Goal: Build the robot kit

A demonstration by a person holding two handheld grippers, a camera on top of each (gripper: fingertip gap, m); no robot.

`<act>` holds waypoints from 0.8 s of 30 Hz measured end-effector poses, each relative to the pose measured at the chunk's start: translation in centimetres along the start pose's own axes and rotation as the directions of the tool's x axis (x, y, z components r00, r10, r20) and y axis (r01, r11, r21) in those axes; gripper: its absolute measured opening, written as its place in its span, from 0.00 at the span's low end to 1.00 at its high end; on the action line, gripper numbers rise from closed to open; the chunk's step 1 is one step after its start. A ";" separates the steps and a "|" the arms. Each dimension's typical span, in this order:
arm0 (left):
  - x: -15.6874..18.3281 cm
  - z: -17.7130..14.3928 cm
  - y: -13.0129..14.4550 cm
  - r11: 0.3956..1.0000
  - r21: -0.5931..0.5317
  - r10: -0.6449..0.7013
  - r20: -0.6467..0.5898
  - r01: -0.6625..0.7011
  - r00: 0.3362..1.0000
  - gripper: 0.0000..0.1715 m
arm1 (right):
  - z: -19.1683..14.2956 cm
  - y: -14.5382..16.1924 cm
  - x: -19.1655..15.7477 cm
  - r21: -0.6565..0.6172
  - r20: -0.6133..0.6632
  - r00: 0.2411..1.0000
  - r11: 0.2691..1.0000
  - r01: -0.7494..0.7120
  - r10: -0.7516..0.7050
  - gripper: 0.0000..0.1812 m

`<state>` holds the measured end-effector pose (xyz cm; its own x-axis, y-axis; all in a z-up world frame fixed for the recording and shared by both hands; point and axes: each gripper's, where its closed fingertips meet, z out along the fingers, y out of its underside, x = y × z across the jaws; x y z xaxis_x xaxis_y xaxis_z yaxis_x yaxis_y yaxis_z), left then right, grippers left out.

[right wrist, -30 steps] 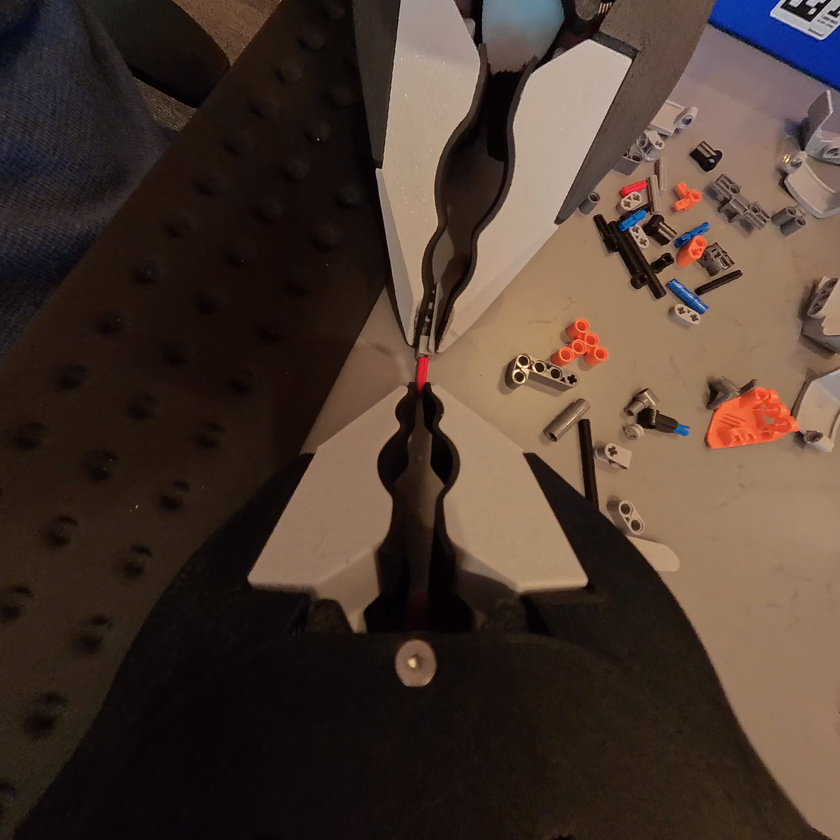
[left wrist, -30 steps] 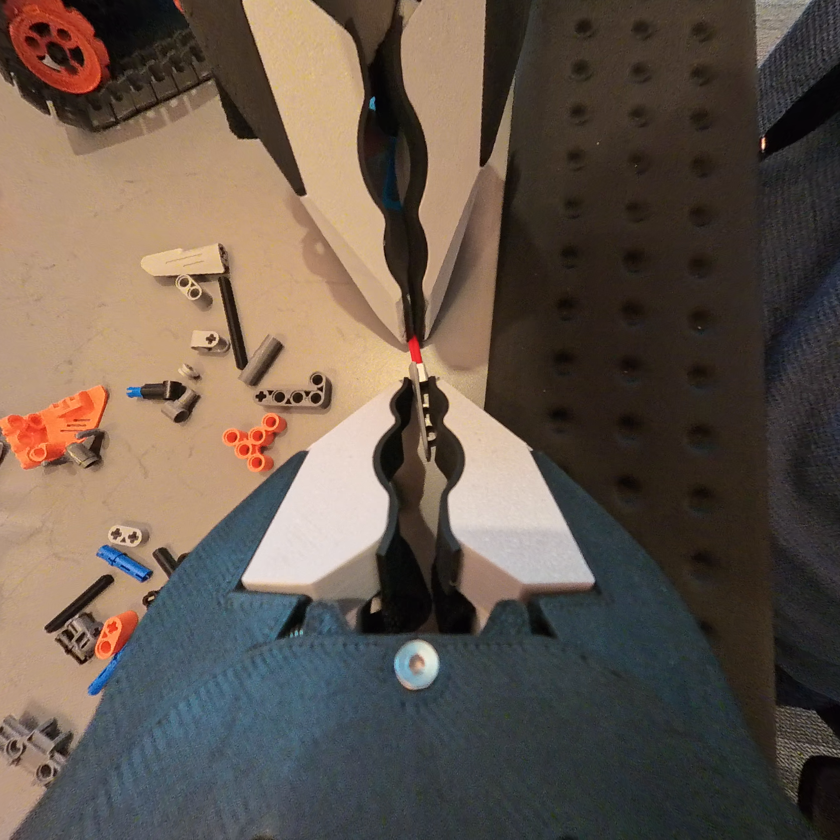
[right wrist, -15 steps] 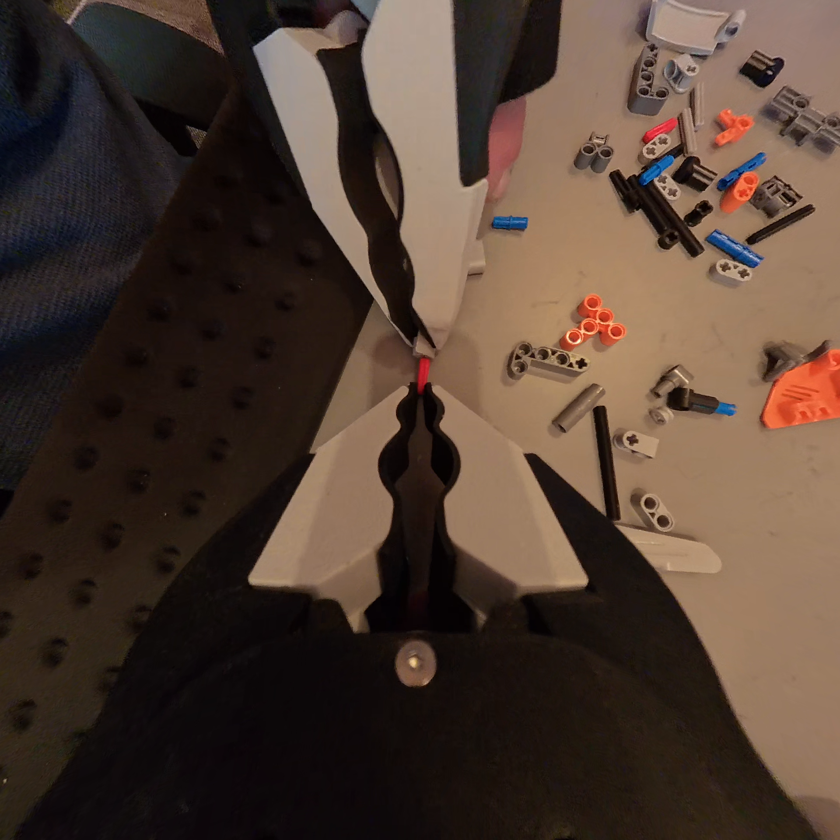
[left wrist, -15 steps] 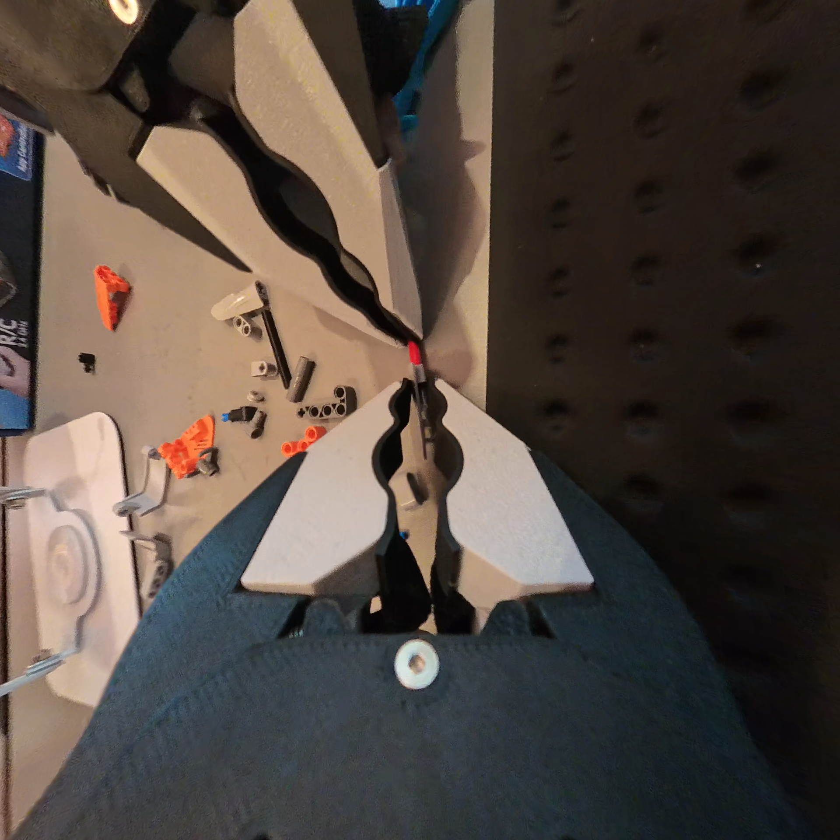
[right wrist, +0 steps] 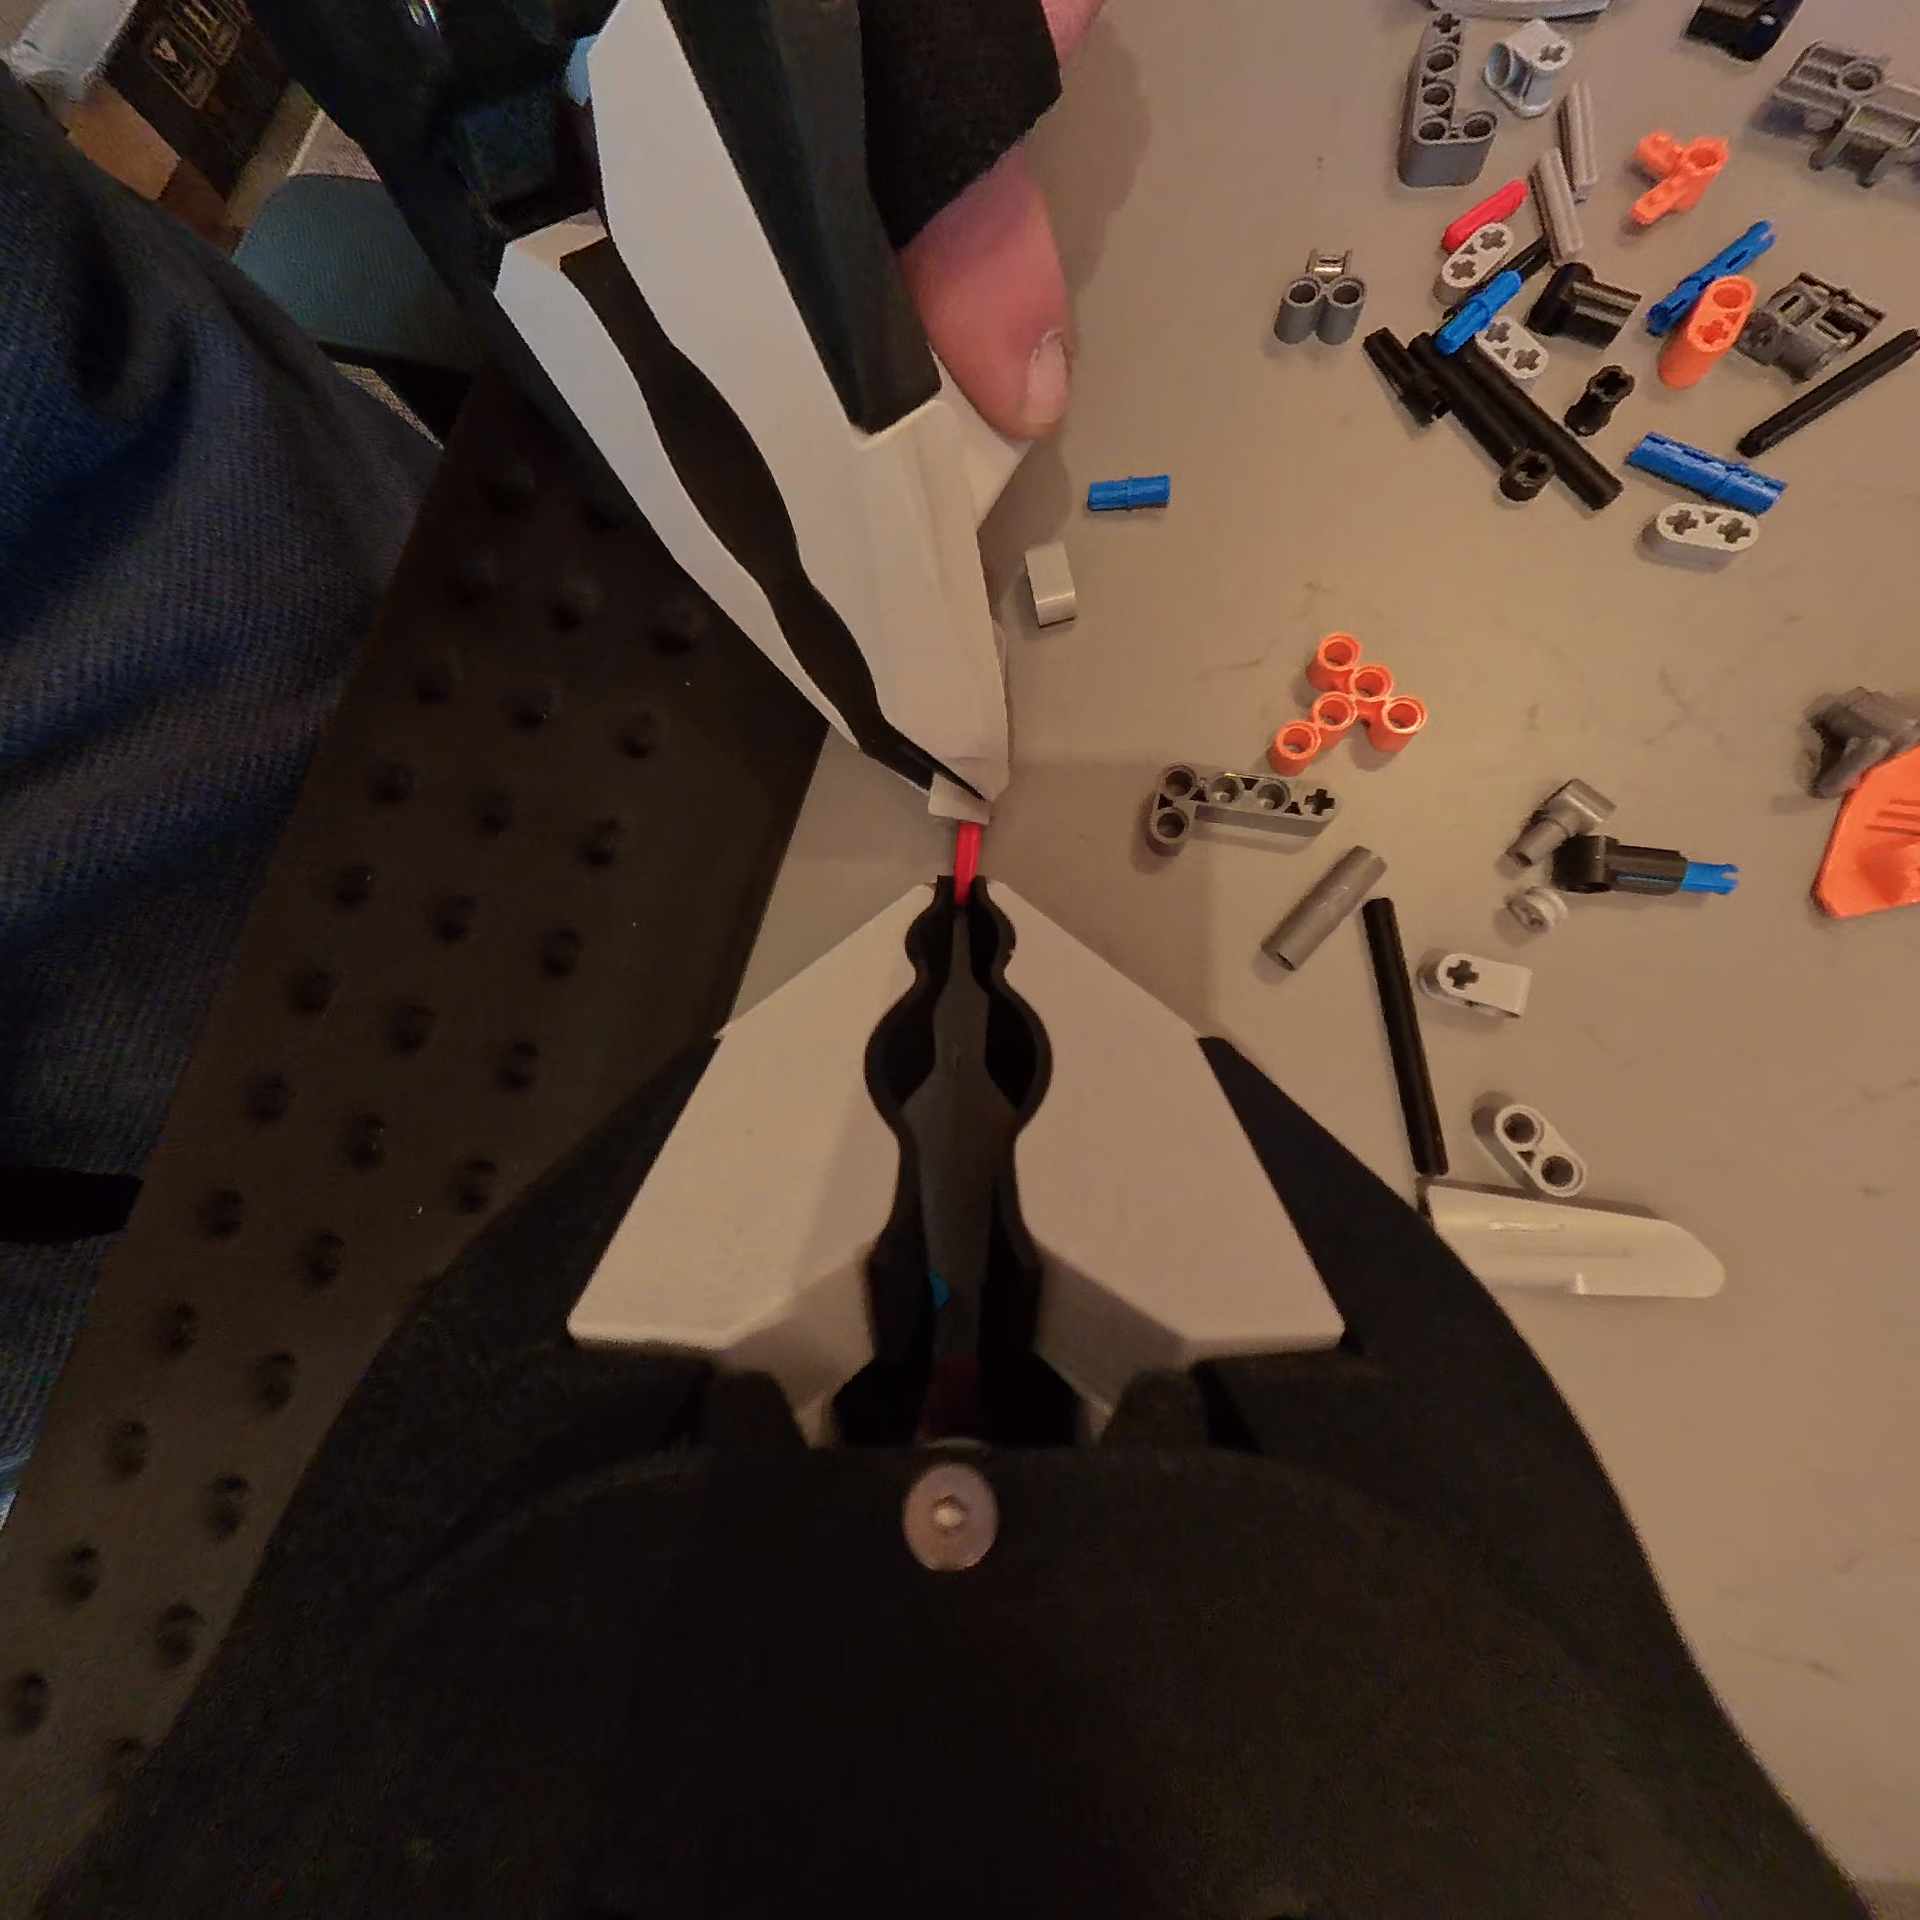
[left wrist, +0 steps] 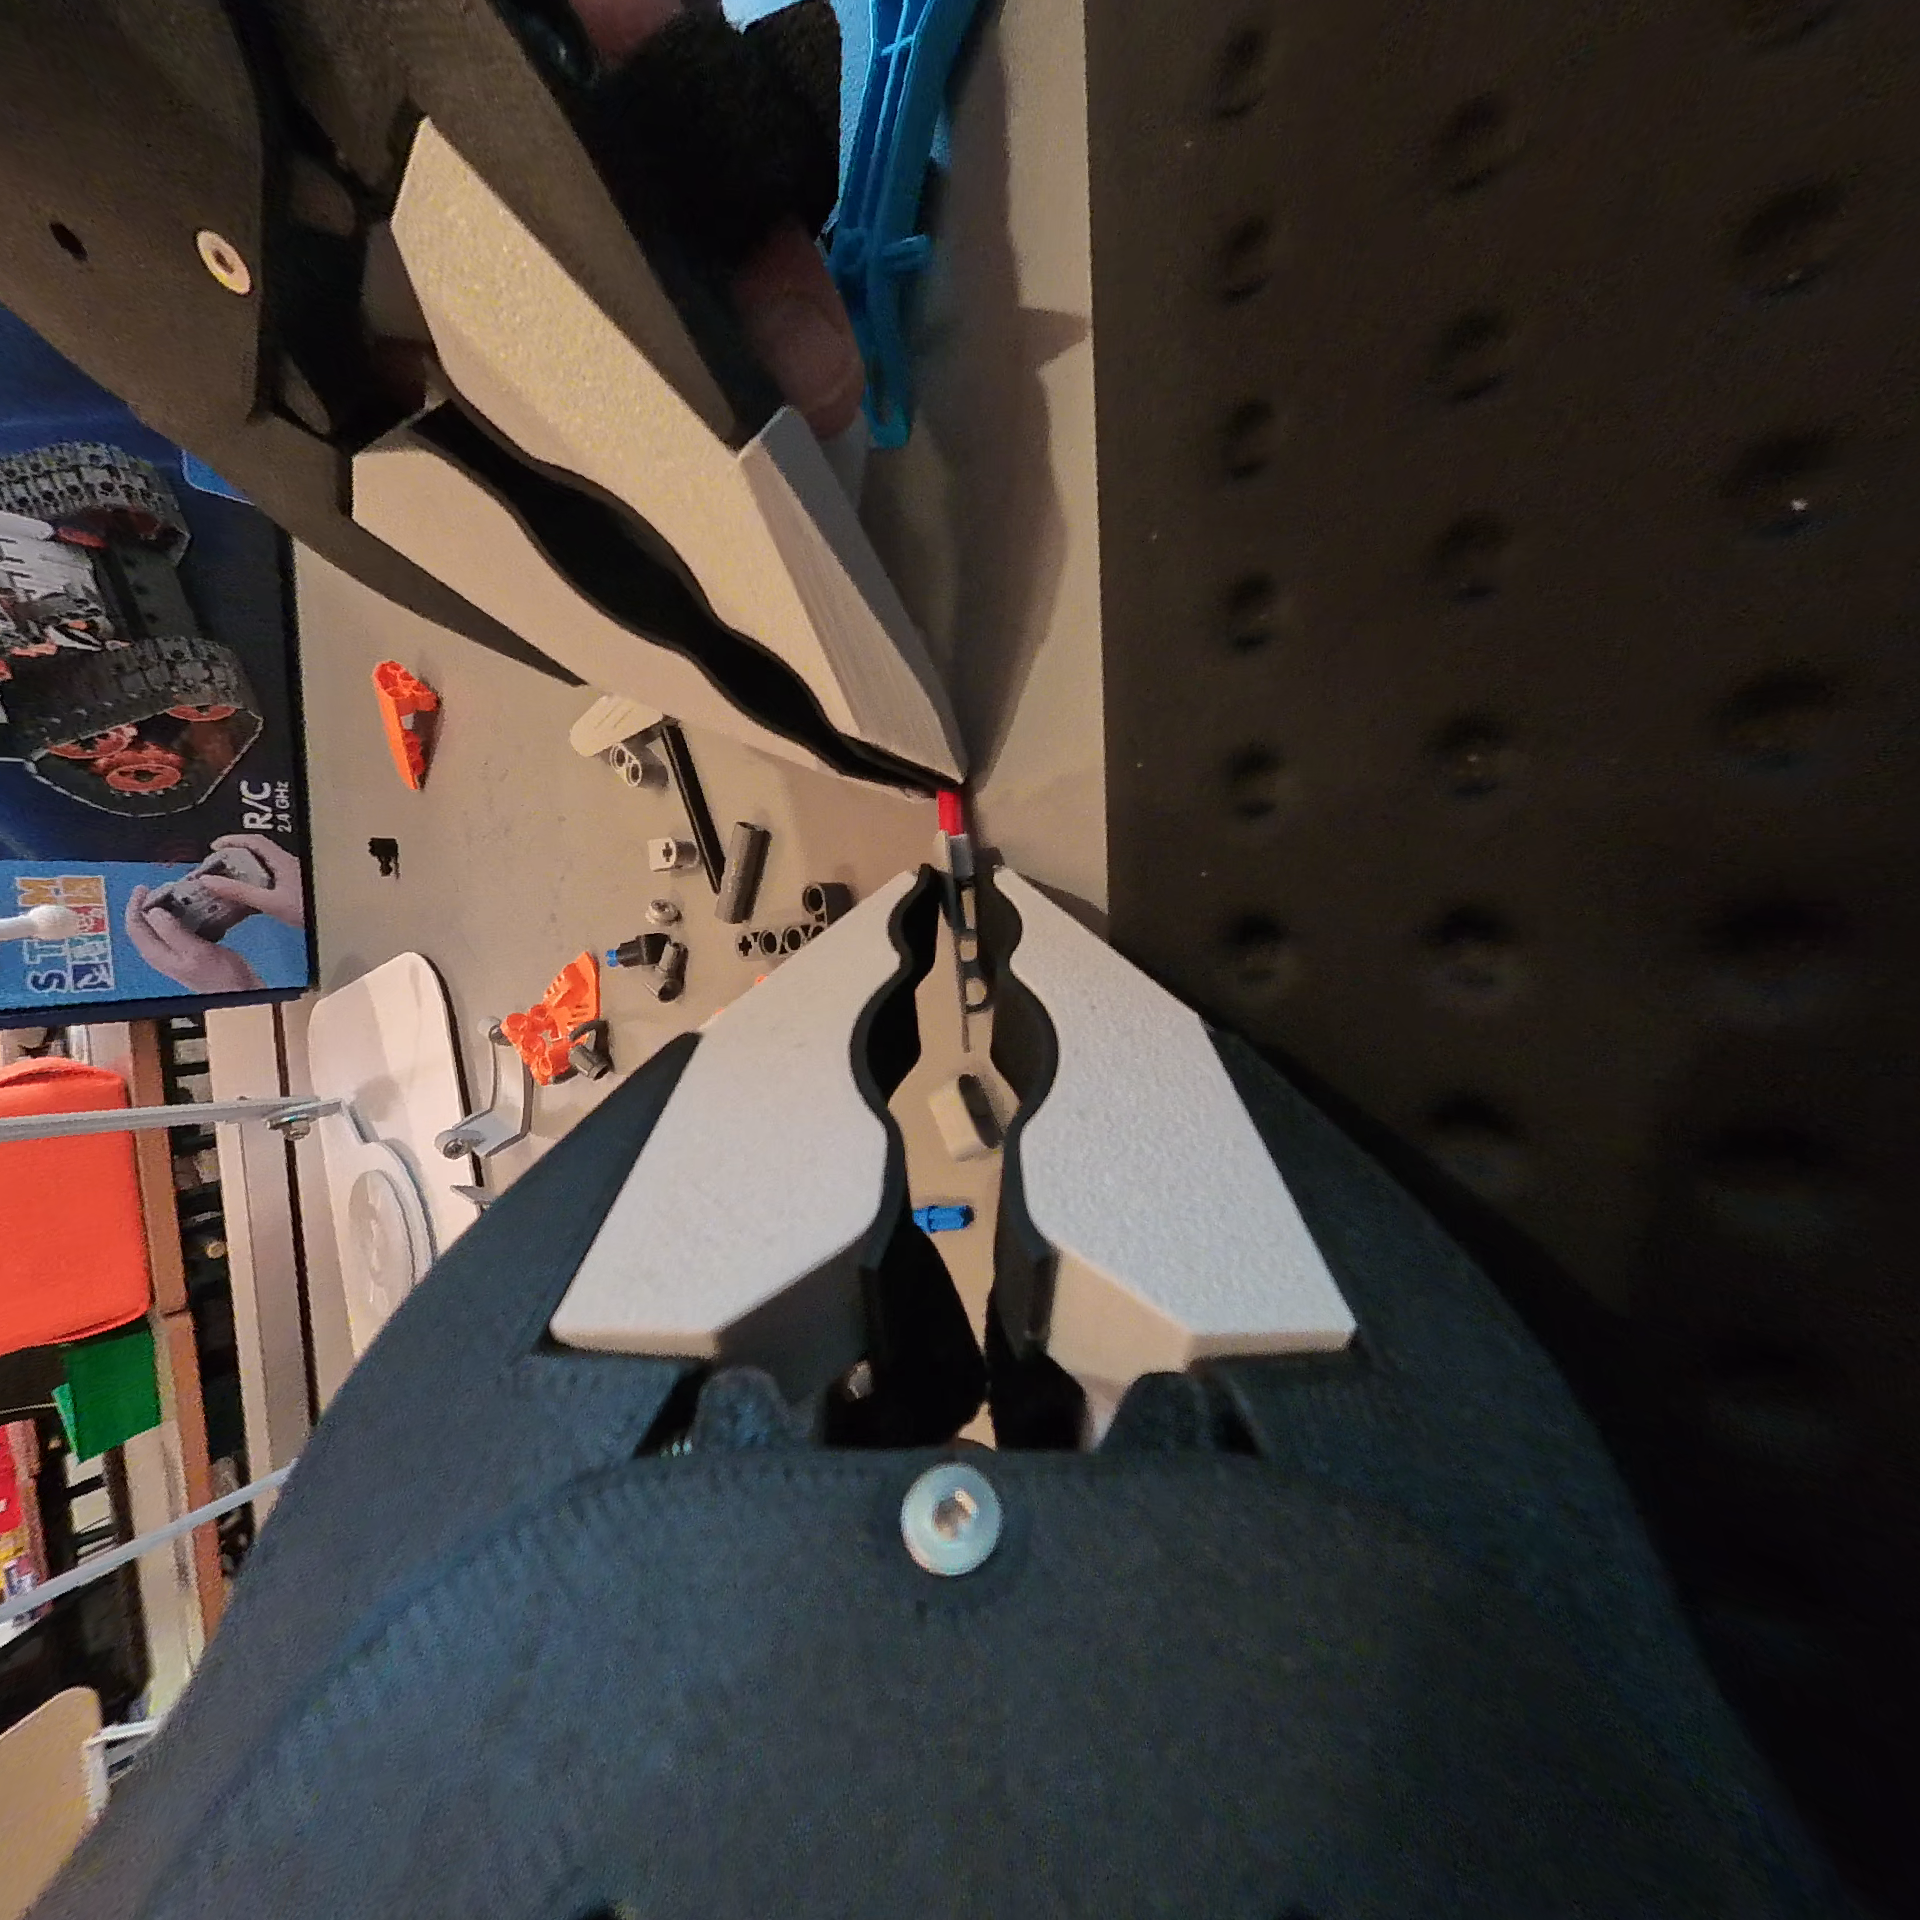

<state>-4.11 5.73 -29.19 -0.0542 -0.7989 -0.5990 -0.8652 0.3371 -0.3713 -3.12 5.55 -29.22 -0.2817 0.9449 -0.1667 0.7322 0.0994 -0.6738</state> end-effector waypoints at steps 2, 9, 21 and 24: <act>0.0 0.0 0.0 1.000 0.001 -0.001 0.004 0.001 1.000 0.03 | 0.0 -0.1 0.0 0.003 0.001 1.000 1.000 0.001 -0.001 0.00; 0.0 0.0 0.0 1.000 0.002 0.005 0.018 -0.005 1.000 0.02 | 0.1 -0.2 0.0 -0.003 -0.011 1.000 1.000 0.006 -0.006 0.00; 0.0 0.0 -0.1 0.997 -0.027 0.070 0.025 -0.069 0.997 0.02 | 0.2 -0.4 0.3 -0.044 -0.023 0.999 0.998 0.039 -0.040 0.00; 0.0 0.0 -0.1 0.999 -0.011 0.051 0.028 -0.051 0.998 0.02 | 0.3 -0.6 0.3 -0.020 -0.009 0.999 0.999 0.050 -0.050 0.00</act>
<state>-4.05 5.70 -29.17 -0.0844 -0.7666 -0.6366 -0.8666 0.3718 -0.3327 -3.78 5.65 -29.09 -0.3120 0.9416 -0.1262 0.7294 0.1524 -0.6669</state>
